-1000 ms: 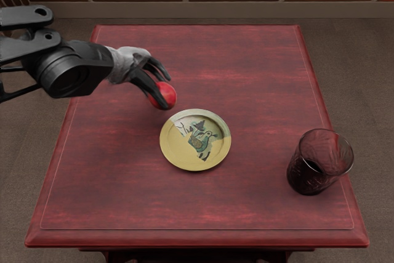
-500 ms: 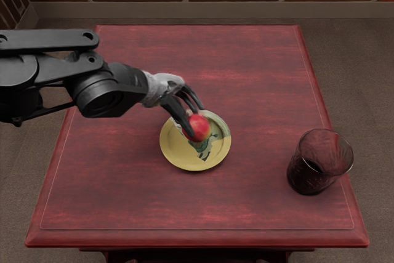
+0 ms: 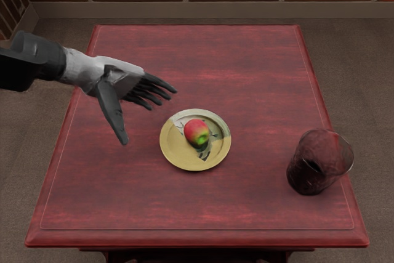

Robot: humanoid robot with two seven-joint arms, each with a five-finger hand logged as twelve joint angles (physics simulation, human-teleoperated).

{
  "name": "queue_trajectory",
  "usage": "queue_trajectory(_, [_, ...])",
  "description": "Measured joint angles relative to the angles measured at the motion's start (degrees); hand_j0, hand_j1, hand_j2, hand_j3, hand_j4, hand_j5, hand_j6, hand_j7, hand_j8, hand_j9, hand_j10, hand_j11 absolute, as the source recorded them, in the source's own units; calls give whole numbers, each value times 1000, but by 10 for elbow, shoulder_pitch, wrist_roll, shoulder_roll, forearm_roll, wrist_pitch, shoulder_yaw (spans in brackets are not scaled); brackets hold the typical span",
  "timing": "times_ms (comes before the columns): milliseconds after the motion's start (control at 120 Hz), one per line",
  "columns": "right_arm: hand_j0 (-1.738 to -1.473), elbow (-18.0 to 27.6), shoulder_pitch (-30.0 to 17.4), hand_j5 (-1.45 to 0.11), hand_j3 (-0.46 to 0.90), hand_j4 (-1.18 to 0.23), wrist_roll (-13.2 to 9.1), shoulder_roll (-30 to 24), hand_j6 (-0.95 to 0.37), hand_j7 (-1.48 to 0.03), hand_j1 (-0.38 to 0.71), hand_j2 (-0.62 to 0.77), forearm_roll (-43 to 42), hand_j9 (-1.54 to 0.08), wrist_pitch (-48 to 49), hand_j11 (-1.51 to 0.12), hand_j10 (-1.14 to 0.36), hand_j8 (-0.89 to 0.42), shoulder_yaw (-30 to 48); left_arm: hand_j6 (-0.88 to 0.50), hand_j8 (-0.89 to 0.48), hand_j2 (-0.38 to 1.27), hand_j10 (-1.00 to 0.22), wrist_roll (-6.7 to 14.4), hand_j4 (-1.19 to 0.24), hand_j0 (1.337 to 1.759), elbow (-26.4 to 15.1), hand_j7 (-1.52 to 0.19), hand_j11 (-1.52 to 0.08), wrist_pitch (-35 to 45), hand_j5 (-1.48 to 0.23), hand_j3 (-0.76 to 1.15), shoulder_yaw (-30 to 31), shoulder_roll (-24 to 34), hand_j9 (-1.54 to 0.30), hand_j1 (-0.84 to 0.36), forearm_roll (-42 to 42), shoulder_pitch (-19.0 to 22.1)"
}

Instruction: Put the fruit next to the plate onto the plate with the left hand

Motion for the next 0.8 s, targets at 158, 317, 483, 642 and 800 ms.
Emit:
queue_trajectory(158, [-1658,0,0,-26,0,-20,0,0,-20,-26,-325,-4,0,-26,0,-26,-20,-20,0,-41,-42,21,-48,0,-48,1658,30,-62,-62,-22,-63,0,-26,48,-62,297,-67,41])
queue_trajectory(317, [-1658,0,0,-26,0,-20,0,0,-20,-26,-325,-4,0,-26,0,-26,-20,-20,0,-20,-20,10,-23,0,-23,1658,67,-29,-29,-27,-30,0,-32,50,-29,325,-188,111])
queue_trajectory(483, [-1658,0,0,-26,0,-20,0,0,-20,-26,-325,-4,0,-26,0,-26,-20,-20,0,-8,-8,4,-9,0,-9,1658,93,-13,-13,-29,-13,0,-34,90,-13,338,-266,171])
queue_trajectory(642, [-1658,0,0,-26,0,-20,0,0,-20,-26,-325,-4,0,-26,0,-26,-20,-20,0,-2,-2,1,-3,0,-3,1658,188,-6,-6,-29,-6,0,-42,110,-6,344,-291,171])
queue_trajectory(800, [-1658,0,0,-26,0,-20,0,0,-20,-26,-325,-4,0,-26,0,-26,-20,-20,0,1,1,0,0,0,1,1658,217,-2,-3,-29,-2,0,-45,150,-3,346,-326,172])
